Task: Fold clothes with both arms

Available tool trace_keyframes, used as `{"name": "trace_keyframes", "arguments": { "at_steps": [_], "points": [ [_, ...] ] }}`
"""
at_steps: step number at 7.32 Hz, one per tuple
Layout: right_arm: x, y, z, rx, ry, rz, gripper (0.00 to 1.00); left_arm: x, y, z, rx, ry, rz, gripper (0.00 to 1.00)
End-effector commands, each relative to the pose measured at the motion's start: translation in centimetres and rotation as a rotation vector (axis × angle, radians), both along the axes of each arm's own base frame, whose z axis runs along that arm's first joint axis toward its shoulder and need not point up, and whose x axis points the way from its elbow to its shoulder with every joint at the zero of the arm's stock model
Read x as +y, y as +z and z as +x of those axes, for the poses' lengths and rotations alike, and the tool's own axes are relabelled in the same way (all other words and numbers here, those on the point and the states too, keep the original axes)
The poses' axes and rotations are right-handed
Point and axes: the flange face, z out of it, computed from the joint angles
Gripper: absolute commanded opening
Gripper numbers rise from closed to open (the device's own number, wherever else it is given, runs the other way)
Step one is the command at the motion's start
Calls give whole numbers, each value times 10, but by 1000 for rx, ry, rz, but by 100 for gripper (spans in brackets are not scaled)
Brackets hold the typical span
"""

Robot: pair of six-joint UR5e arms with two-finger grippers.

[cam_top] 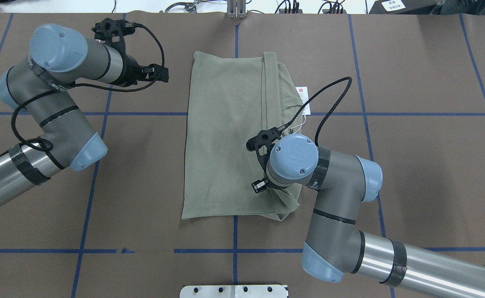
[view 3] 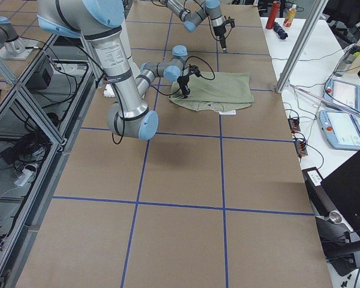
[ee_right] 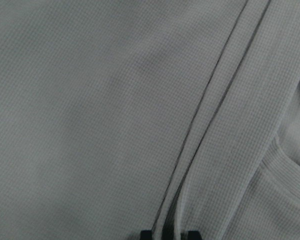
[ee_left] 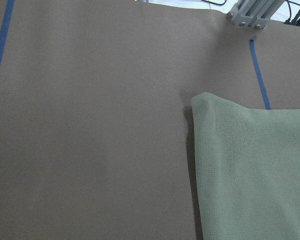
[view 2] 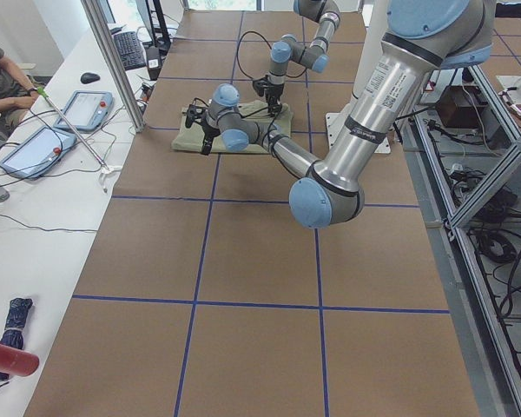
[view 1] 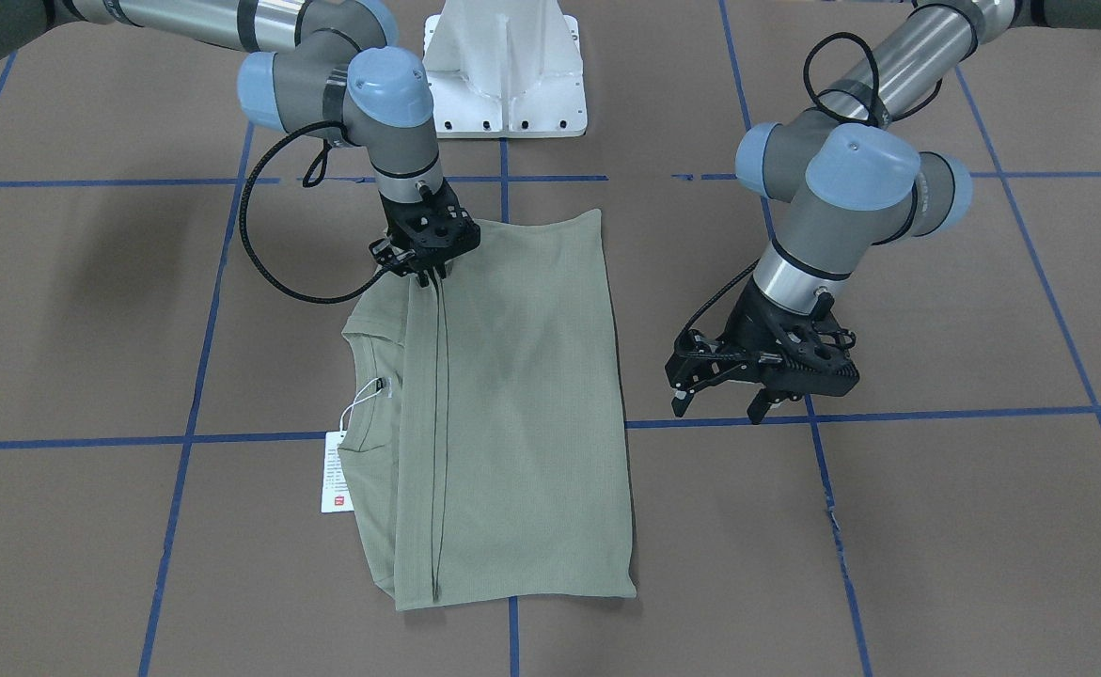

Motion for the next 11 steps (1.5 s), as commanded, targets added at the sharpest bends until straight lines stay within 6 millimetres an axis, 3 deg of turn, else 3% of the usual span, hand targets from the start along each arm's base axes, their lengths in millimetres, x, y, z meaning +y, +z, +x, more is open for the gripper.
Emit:
{"name": "trace_keyframes", "arguments": {
  "at_steps": [1,3,4,5,9,10,11],
  "points": [
    [-1,0,0,0,-3,6,36,0,0,1,-1,1,0,100],
    [-1,1,0,2,-6,9,36,0,0,1,-1,1,0,100],
    [-1,1,0,2,-6,9,27,0,0,0,-1,0,0,100],
    [-1,2,0,3,-7,7,3,0,-1,1,1,1,1,100],
    [-7,8,11,6,2,0,0,1,0,2,-1,4,-2,100],
    [-14,5,21,-2,15,-1,0,1,-2,3,1,6,0,100],
    [-13,18,34,4,17,-8,0,2,-3,5,3,7,2,100]
  ]
}}
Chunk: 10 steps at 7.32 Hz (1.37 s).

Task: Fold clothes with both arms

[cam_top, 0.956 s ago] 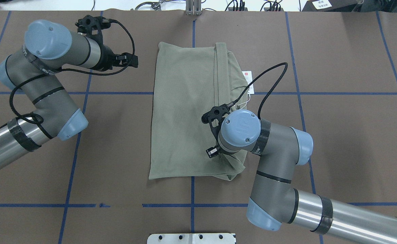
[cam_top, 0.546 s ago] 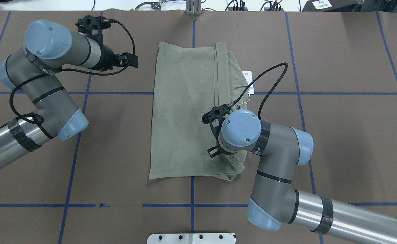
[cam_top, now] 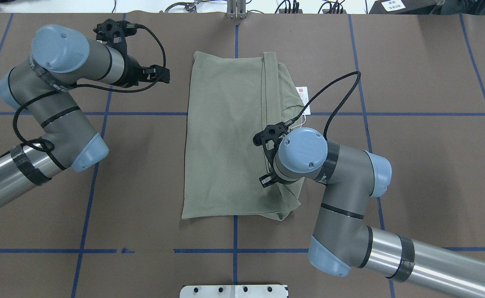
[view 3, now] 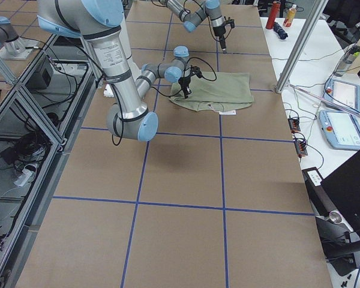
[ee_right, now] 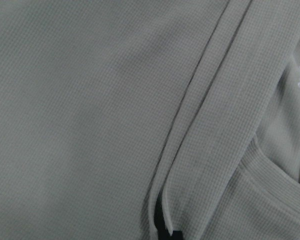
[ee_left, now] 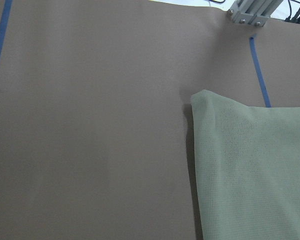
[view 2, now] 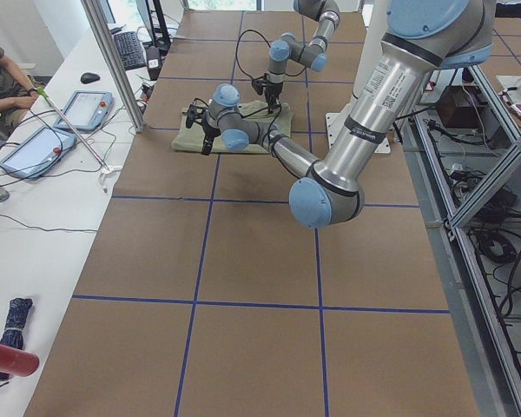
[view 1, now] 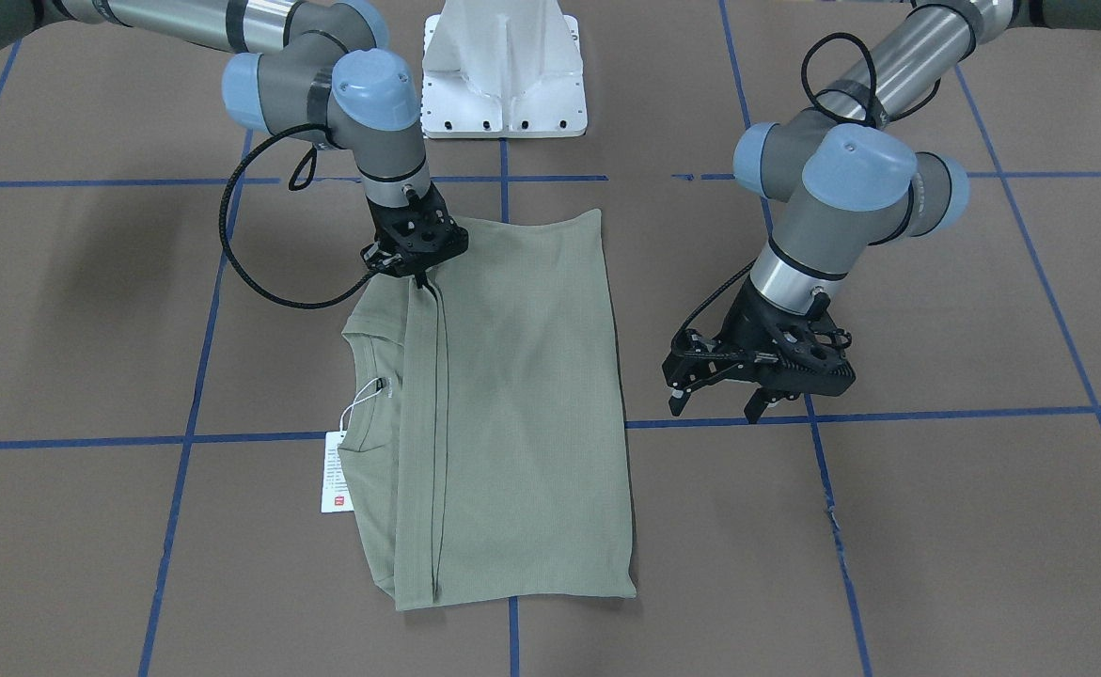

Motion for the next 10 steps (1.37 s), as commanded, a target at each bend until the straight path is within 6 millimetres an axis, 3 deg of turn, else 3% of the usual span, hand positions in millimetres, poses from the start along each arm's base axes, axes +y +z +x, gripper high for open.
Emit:
{"name": "trace_keyframes", "arguments": {
  "at_steps": [1,4,5,6,7,8,10],
  "points": [
    [5,25,28,15,5,-10,0,3,-3,5,6,4,-2,100],
    [23,56,67,37,7,-21,0,12,-6,18,9,22,-3,100],
    [27,50,74,27,5,-18,60,12,-6,18,9,23,-2,100],
    [29,45,71,17,-8,-24,100,12,-6,18,9,23,-3,100],
    [24,43,72,10,3,-21,100,12,-6,18,9,23,-3,100],
    [2,25,81,-13,42,-8,100,12,-6,18,10,23,-1,100],
    [-52,-3,61,-21,99,-4,100,12,-4,18,5,26,2,100]
  ]
}}
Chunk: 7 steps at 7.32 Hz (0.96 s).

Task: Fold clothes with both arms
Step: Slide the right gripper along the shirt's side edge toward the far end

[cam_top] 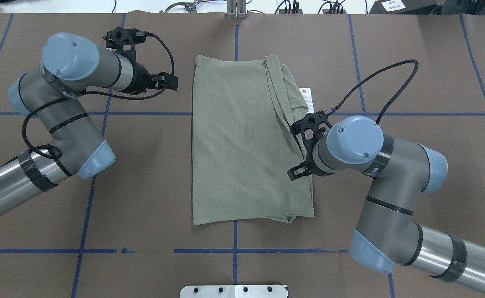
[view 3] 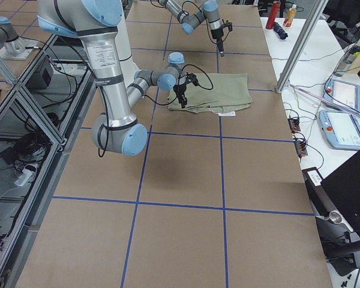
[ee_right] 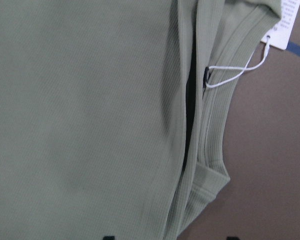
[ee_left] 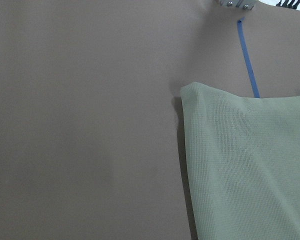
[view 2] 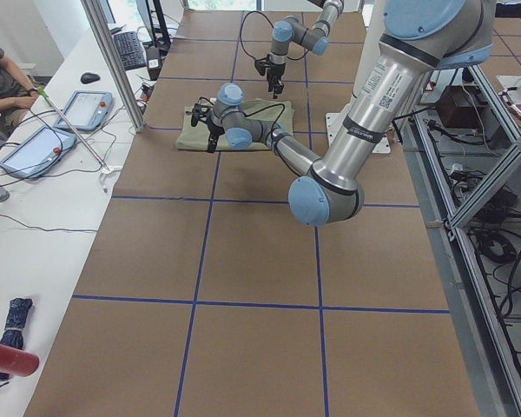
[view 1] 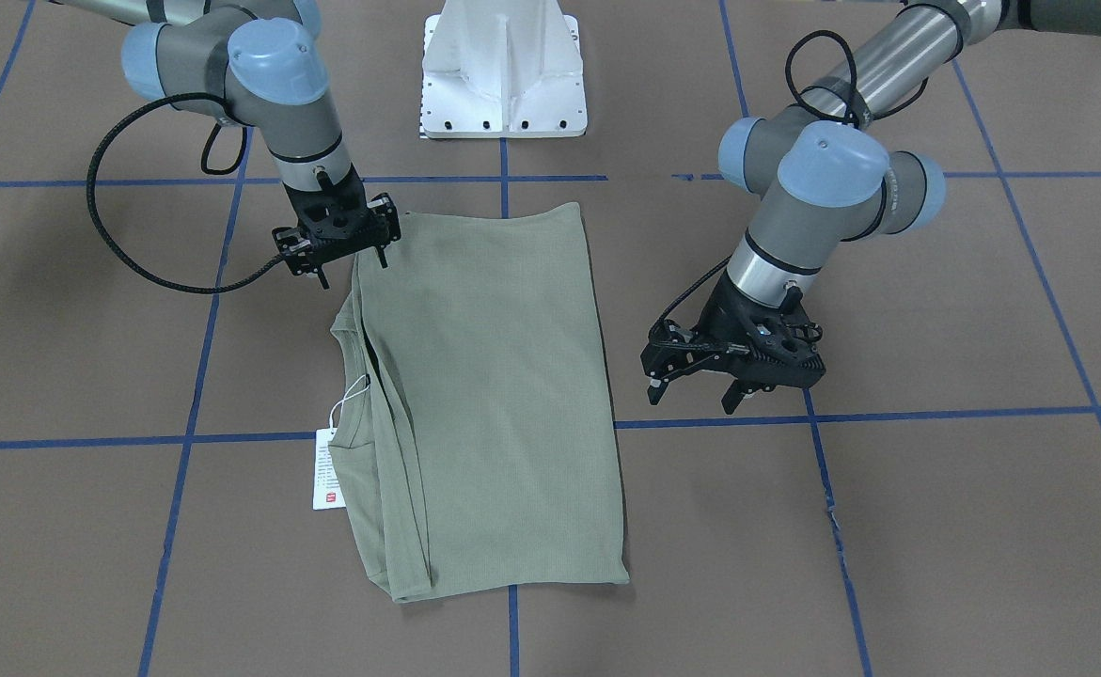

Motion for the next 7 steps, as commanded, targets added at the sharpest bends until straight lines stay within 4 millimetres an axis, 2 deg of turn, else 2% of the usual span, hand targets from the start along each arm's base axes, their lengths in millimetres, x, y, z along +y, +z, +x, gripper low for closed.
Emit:
{"name": "trace_keyframes", "arguments": {
  "at_steps": [1,2,3,4,5,6,7],
  "points": [
    [-54,-25,-17,-1,53,3,100,0,2,-2,-2,4,7,100],
    [-79,-24,-17,21,69,9,100,1,-3,-2,13,2,22,100],
    [-112,-31,-34,48,82,3,100,2,-9,-4,23,0,27,100],
    [-137,-36,-46,74,88,-3,100,3,-7,-4,19,-1,29,100],
    [-155,-32,-65,95,78,-3,100,2,-10,-6,21,-2,34,100],
    [-169,-13,-78,76,83,11,100,5,-17,-8,32,-2,44,100],
    [-182,-7,-72,76,68,25,100,5,-19,-9,35,-2,48,100]
  ]
}}
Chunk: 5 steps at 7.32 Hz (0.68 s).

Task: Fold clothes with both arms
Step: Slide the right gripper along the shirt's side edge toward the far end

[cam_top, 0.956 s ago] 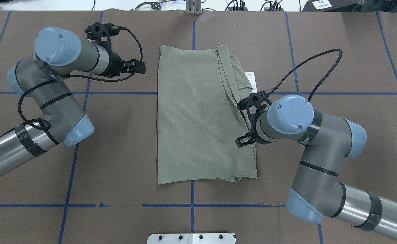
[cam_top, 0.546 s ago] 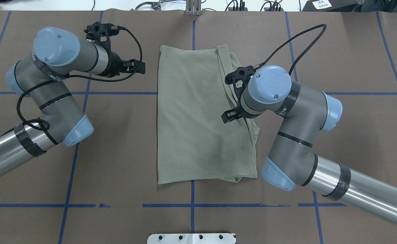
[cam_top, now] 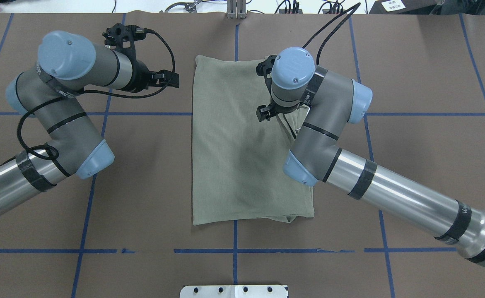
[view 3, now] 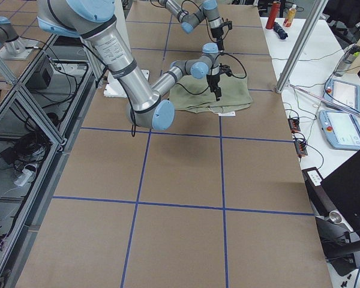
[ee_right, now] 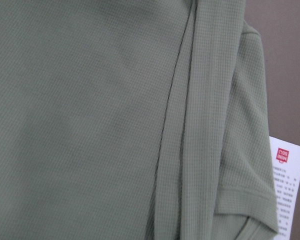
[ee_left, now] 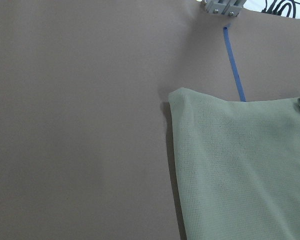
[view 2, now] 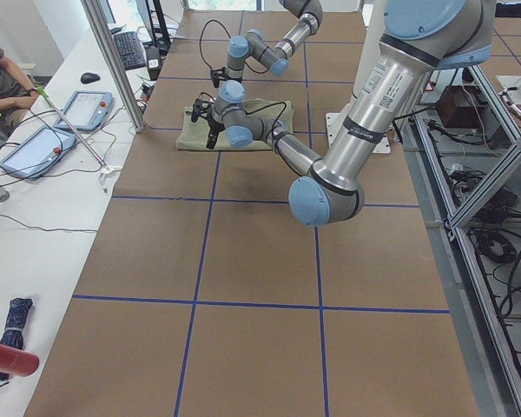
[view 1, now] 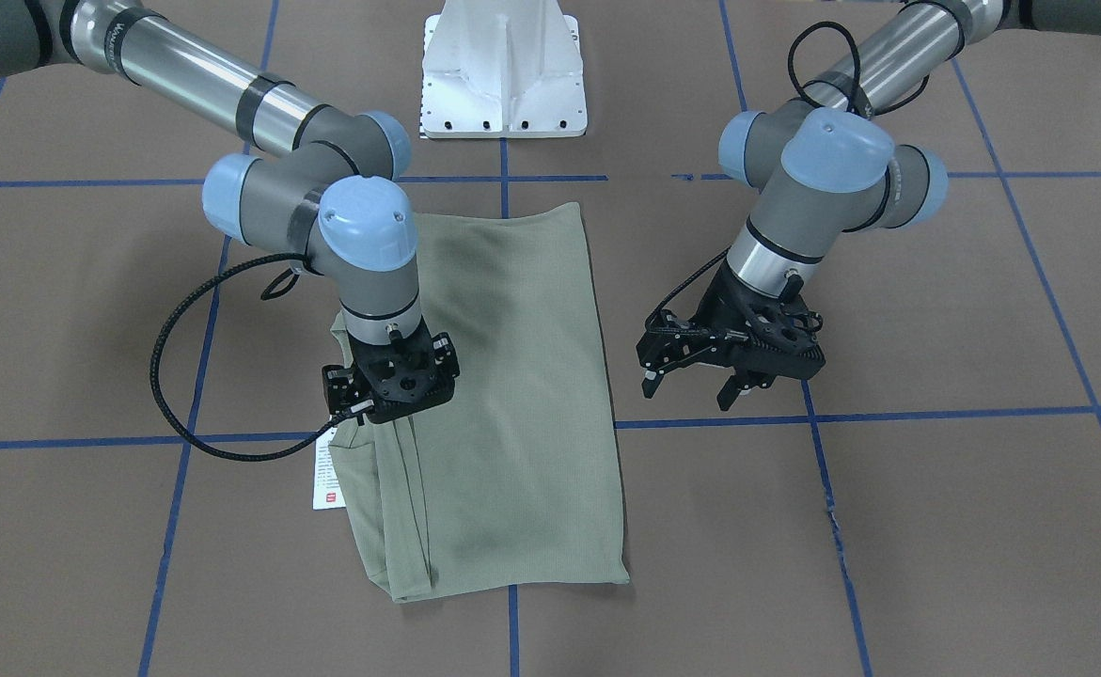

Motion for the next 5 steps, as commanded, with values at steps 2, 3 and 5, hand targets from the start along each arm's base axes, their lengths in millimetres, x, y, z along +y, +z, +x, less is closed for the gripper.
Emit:
{"name": "trace_keyframes", "arguments": {
  "at_steps": [2,3,5],
  "points": [
    [-33,14,21,-47,-55,-57,100,3,-8,-3,12,0,12,100],
    [-31,25,21,-30,-66,-67,100,6,-13,-6,20,0,20,100],
    [-29,32,21,31,-109,-87,100,8,-17,-10,28,0,27,100]
  ]
}}
